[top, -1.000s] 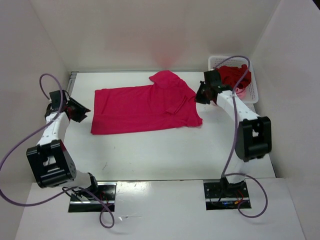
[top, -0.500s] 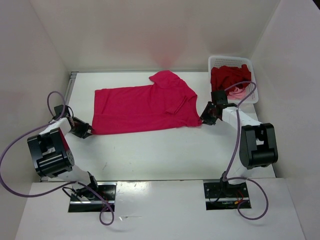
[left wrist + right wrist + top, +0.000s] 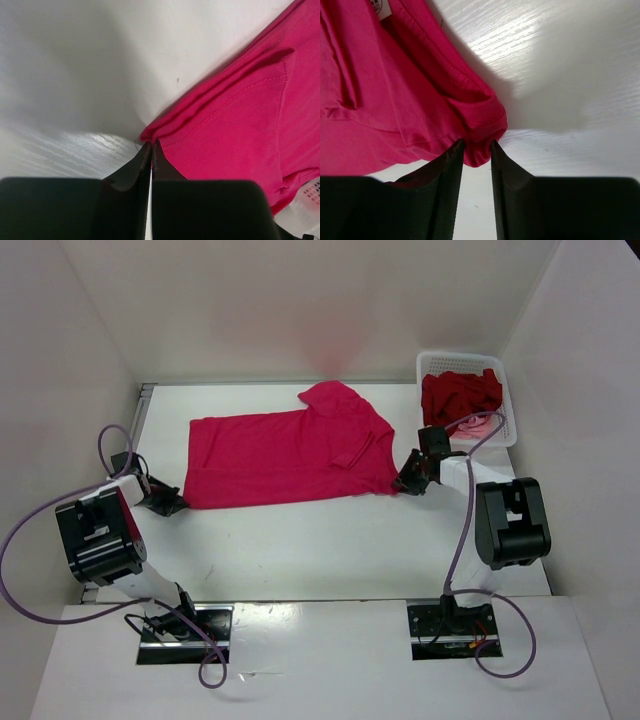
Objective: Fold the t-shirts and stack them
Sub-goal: Fold the flattened tshirt in 1/3 of the way
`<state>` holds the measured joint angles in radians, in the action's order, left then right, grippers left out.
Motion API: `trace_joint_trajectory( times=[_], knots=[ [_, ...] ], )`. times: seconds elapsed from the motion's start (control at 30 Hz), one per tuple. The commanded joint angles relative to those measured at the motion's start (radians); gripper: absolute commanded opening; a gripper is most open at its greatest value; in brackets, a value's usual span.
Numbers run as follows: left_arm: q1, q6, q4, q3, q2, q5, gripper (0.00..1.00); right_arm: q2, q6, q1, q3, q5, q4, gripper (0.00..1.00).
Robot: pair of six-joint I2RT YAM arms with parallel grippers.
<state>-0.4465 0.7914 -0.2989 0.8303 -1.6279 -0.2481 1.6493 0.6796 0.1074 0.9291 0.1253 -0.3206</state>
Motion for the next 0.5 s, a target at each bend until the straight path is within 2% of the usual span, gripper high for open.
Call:
trace_joint_trajectory(
  times=[0.0, 0.07, 0.1, 0.17, 0.27, 0.3, 0.4, 0.47],
  knots=[
    [-0.001, -0.008, 0.027, 0.013, -0.021, 0.001, 0.00, 0.018, 0.017, 0.025, 0.014, 0.014, 0.040, 0.34],
    [-0.001, -0.008, 0.027, 0.026, -0.021, 0.001, 0.00, -0.003, 0.017, 0.038, 0.025, -0.004, 0.017, 0.40],
    [-0.001, -0.008, 0.027, 0.026, -0.021, 0.001, 0.00, -0.046, 0.017, 0.047, 0.025, -0.004, 0.017, 0.49],
    [-0.001, -0.017, 0.027, 0.035, -0.021, 0.001, 0.00, -0.091, 0.028, 0.048, -0.010, -0.026, 0.017, 0.55],
    [-0.001, -0.026, 0.027, 0.044, -0.021, 0.010, 0.00, -0.134, 0.018, 0.048, -0.019, -0.026, -0.006, 0.55],
    [-0.001, -0.035, 0.018, 0.044, -0.021, 0.021, 0.00, -0.143, 0.018, 0.048, -0.029, -0.016, -0.006, 0.50],
    [-0.001, -0.035, 0.018, 0.065, -0.021, 0.030, 0.00, -0.102, -0.001, 0.058, -0.018, 0.002, -0.020, 0.49],
    [-0.001, -0.035, 0.008, 0.088, -0.030, 0.030, 0.00, -0.088, -0.002, 0.058, -0.018, -0.012, -0.020, 0.44]
  ],
)
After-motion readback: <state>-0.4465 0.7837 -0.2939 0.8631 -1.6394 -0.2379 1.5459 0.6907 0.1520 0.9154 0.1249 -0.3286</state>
